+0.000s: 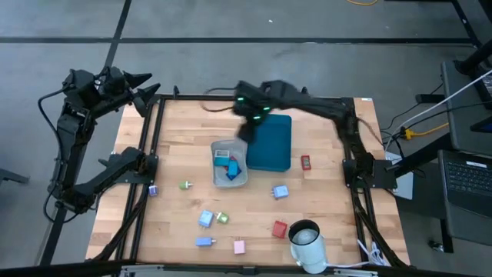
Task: Pick & Place Office items
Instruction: Put the red timer into the gray bin
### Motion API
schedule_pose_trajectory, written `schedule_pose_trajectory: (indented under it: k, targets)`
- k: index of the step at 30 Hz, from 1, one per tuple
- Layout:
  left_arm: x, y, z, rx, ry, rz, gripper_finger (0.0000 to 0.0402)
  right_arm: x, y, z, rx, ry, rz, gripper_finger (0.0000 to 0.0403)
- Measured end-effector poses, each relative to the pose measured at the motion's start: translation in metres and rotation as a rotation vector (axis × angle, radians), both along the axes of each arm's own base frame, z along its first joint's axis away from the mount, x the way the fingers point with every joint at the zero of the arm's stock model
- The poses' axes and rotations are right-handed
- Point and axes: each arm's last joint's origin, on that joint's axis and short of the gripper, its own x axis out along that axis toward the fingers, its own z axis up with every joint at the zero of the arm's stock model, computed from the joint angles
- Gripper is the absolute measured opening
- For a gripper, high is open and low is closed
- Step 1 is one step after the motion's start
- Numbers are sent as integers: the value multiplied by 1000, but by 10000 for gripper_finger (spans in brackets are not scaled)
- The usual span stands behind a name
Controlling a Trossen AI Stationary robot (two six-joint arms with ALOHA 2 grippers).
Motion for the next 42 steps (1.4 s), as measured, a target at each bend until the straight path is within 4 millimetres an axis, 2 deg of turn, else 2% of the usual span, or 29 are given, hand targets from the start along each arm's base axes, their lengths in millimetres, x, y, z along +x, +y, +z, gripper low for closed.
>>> schedule_pose_trajectory:
  k: [3, 8, 11, 15, 18, 21, 26, 29, 36, 42]
  targets:
    - [1, 2, -1, -7, 4, -15, 233, -43, -1, 14, -83, 172, -75, 208]
    - [3, 7, -1, -6, 23, -15, 232, -104, 11, 34, -105, 196, -280, 226]
    - [3, 8, -2, 2, 35, -16, 232, -139, 20, 22, -80, 252, -444, 236]
    - [5, 10, -2, -1, 38, -33, 232, -174, 39, -10, 32, 258, -641, 244]
    - [5, 13, -3, -11, 41, -33, 232, -182, 51, -36, 120, 201, -773, 251]
    - [6, 13, -3, -15, 40, -37, 232, -181, 59, -61, 173, 172, -873, 256]
    - [6, 14, -5, -45, 44, -39, 232, -188, 70, -108, 148, 325, -908, 258]
    - [6, 14, -6, -58, 47, -39, 232, -195, 72, -129, 153, 367, -935, 258]
    - [7, 15, -9, -87, 56, -39, 232, -194, 67, -153, 224, 277, -928, 258]
    - [7, 15, -10, -101, 61, -39, 232, -205, 63, -174, 205, 300, -953, 259]
